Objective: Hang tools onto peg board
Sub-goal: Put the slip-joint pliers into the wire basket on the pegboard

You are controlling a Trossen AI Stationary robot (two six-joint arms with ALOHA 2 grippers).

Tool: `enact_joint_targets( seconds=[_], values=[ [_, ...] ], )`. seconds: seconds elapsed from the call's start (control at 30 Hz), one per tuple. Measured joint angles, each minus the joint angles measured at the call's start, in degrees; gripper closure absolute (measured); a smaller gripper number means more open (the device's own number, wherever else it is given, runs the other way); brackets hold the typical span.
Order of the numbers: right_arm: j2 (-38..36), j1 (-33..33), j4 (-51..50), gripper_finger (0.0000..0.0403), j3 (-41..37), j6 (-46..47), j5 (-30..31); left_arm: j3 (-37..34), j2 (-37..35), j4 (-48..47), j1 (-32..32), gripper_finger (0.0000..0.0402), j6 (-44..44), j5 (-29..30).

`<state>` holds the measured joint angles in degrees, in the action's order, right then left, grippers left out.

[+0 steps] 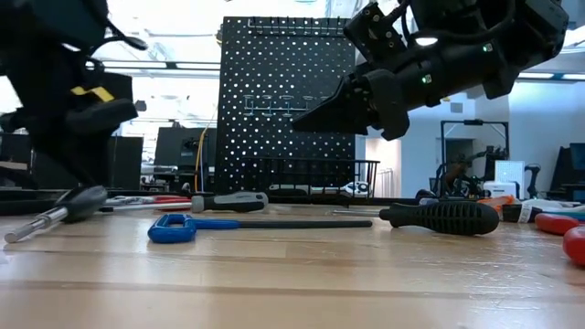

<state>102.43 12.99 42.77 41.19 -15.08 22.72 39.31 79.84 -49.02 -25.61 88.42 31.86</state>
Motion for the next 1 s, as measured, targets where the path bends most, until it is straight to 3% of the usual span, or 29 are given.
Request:
enact_joint_targets(
  seconds=[0.13,0.27,0.7,1.0],
  values=[
    [0.00,0.00,-0.57,0.0336,0.00,-0.01,-0.02,0.24,-2.24,-0.50,0.44,0.0255,-4.89,-0.04],
    [0.00,0.00,-0.78,0.0336,0.00,0.00,-0.02,0.31,-5.69,-0.39,-0.37,0.0235,-7.55,-1.77],
    [0.00,0.11,-0.81,0.0337,0.00,0.01,-0.04,-8.02,-3.17,10.03,1.92,0.0080,-3.51,0.55],
    [0.00,0.11,-0.85,0.0337,0.00,0.01,-0.07,-13.30,-3.01,21.24,4.61,0.0071,-7.05,2.95]
  ],
)
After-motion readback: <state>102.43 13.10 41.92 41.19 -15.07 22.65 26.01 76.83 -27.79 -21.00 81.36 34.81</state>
